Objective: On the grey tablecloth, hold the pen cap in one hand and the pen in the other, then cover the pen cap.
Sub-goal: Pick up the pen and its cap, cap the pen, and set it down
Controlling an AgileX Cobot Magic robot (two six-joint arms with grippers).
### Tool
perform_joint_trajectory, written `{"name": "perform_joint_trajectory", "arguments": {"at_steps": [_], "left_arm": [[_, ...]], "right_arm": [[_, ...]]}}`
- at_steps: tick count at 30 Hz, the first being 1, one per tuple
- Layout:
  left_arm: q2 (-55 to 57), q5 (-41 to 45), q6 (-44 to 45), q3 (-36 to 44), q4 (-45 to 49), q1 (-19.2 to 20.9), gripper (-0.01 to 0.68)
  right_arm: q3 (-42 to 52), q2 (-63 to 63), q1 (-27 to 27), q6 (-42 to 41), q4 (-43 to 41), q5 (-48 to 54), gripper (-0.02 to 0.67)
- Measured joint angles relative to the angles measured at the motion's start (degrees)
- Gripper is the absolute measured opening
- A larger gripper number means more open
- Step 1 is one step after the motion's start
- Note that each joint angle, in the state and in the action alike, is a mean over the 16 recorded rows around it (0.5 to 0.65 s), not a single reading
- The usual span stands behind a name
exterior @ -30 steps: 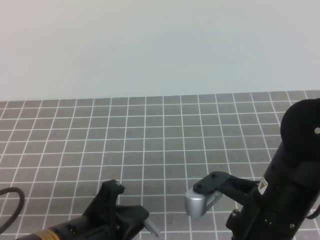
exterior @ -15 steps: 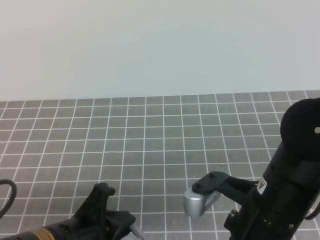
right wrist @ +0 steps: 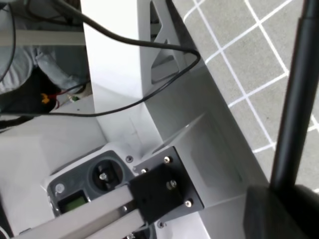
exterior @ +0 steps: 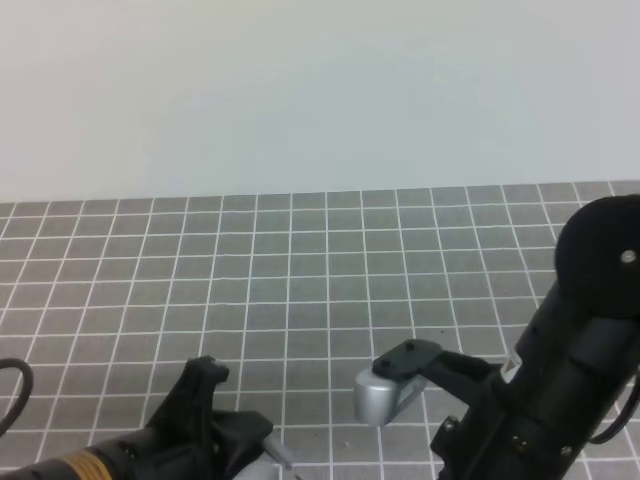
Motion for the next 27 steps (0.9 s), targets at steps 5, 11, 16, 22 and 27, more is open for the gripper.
{"name": "perform_joint_trajectory", "arguments": {"at_steps": [5,11,16,22,27], "left_arm": [[0.00,-0.60,0.22,0.00,0.29,0.00,0.078],[0.00,-0.76,0.64,0.00,0.63,0.00,0.078],[0.00,-0.79,0.35,0.00,0.74,0.00,0.078],[0.00,-1.11,-0.48,0.00,0.74,0.00,0.078],[0.00,-1.41,-1.29,0.00,0.76,0.00,0.078]], "right_arm": [[-0.66,0.91,0.00,-0.36,0.46,-0.10,0.065],[-2.07,2.25,0.00,-0.67,0.78,0.09,0.069],[-3.19,3.03,0.00,-0.64,0.70,0.57,0.069],[-3.74,3.77,0.00,-0.41,0.05,1.32,0.069],[-3.74,3.91,0.00,0.31,-1.51,1.65,0.069]]}}
